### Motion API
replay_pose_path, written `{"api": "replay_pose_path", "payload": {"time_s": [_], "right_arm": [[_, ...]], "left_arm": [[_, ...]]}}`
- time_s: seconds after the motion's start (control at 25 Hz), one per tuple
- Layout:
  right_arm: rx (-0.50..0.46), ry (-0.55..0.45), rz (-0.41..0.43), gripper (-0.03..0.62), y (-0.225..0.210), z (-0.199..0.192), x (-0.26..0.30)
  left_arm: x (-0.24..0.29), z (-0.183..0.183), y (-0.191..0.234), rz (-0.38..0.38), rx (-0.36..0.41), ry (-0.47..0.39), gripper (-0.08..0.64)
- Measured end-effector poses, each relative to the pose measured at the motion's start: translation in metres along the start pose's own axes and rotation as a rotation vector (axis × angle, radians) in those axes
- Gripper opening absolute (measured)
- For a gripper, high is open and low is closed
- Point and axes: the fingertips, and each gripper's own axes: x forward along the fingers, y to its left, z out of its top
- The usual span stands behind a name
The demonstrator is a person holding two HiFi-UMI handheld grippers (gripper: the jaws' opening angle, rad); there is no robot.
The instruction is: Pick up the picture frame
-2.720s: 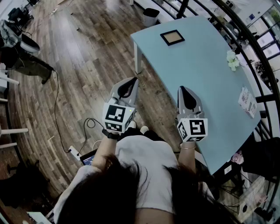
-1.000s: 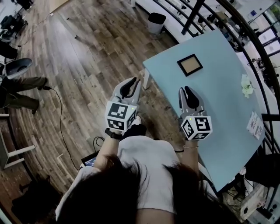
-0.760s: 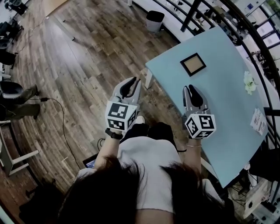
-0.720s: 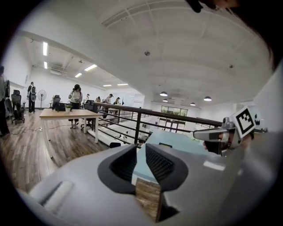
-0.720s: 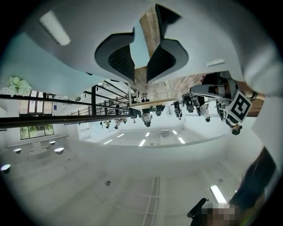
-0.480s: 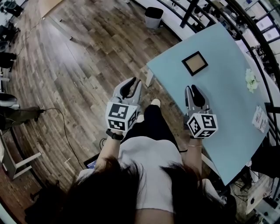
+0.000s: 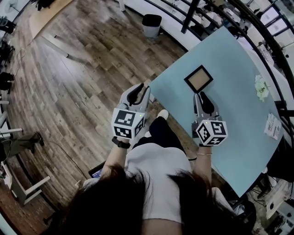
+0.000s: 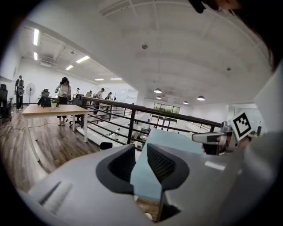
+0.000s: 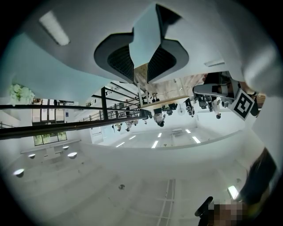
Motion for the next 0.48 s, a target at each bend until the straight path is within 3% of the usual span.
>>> {"api": "replay_pose_path", "payload": {"time_s": [0.48], "right_arm": [[0.066,-0.042,-0.171,0.071,-0.099,0.035,0.013]], "left_arm": [[0.131,0.054,-0.044,-0.206,0.085,0.049,0.084]]}}
